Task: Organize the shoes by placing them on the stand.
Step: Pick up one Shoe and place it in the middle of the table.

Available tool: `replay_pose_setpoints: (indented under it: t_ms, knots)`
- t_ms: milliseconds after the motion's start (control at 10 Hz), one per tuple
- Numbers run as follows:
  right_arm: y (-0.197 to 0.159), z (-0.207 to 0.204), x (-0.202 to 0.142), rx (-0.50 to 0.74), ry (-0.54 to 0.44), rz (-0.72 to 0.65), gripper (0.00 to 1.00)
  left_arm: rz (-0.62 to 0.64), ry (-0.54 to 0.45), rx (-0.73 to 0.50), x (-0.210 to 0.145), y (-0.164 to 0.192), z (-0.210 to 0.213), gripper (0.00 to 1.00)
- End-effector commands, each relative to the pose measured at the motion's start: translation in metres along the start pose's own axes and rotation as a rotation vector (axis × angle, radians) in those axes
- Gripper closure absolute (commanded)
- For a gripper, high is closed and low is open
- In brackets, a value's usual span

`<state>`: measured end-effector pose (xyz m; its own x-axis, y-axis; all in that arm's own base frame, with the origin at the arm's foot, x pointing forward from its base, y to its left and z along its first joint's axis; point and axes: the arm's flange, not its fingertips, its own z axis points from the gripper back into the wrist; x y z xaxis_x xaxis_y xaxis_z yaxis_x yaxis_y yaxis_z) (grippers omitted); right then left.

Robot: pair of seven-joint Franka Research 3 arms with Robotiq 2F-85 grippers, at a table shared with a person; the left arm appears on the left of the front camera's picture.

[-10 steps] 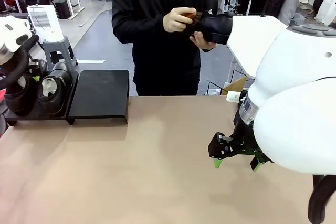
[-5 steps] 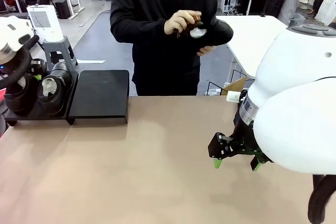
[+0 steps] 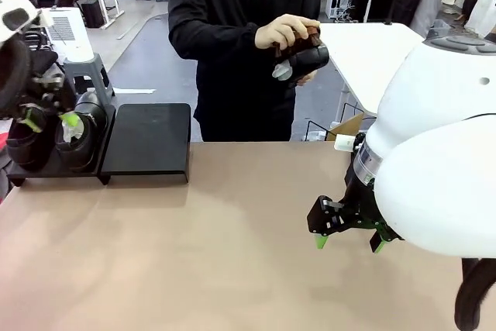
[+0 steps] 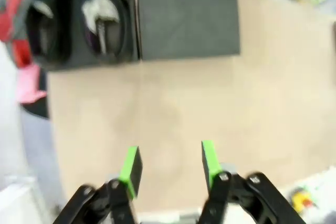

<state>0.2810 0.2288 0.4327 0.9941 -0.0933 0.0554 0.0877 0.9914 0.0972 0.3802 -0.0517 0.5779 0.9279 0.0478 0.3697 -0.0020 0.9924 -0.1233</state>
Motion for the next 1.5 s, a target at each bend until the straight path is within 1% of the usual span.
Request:
replay_pose_setpoints:
  t_ms: [0, 200, 300, 400, 500, 600, 700, 800, 1000, 1100, 1200, 1400]
  knots:
    - [-0.002, 0.001, 0.001, 0.016, 0.004, 0.015, 0.0, -0.014, -0.07, 0.002, 0.011, -0.005, -0.013, 0.39]
    - [-0.002, 0.001, 0.001, 0.016, 0.004, 0.015, 0.0, -0.014, -0.07, 0.002, 0.011, -0.005, -0.013, 0.39]
    - [-0.002, 0.001, 0.001, 0.016, 0.004, 0.015, 0.0, -0.001, -0.018, 0.009, 0.003, -0.001, 0.0, 0.39]
    - [-0.002, 0.001, 0.001, 0.016, 0.004, 0.015, 0.0, 0.017, 0.075, -0.066, -0.028, -0.024, -0.012, 0.39]
    - [-0.002, 0.001, 0.001, 0.016, 0.004, 0.015, 0.0, 0.1, 0.156, -0.179, -0.054, -0.046, -0.014, 0.39]
    - [-0.002, 0.001, 0.001, 0.016, 0.004, 0.015, 0.0, 0.143, 0.151, -0.231, -0.074, -0.064, -0.013, 0.39]
    - [-0.002, 0.001, 0.001, 0.016, 0.004, 0.015, 0.0, 0.179, 0.155, -0.248, -0.088, -0.076, -0.012, 0.39]
    - [-0.002, 0.001, 0.001, 0.016, 0.004, 0.015, 0.0, 0.179, 0.147, -0.243, -0.098, -0.081, -0.014, 0.39]
    - [-0.002, 0.001, 0.001, 0.016, 0.004, 0.015, 0.0, 0.202, 0.162, -0.245, -0.096, -0.075, -0.022, 0.39]
    - [-0.002, 0.001, 0.001, 0.016, 0.004, 0.015, 0.0, 0.199, 0.154, -0.243, -0.091, -0.073, -0.023, 0.39]
    - [0.0, 0.0, 0.0, 0.0, 0.0, 0.0, 0.0, 0.176, 0.177, -0.245, -0.102, -0.084, -0.016, 0.39]
    - [-0.035, 0.012, 0.038, -0.043, -0.099, 0.057, 0.0, 0.176, 0.177, -0.245, -0.102, -0.084, -0.016, 0.39]
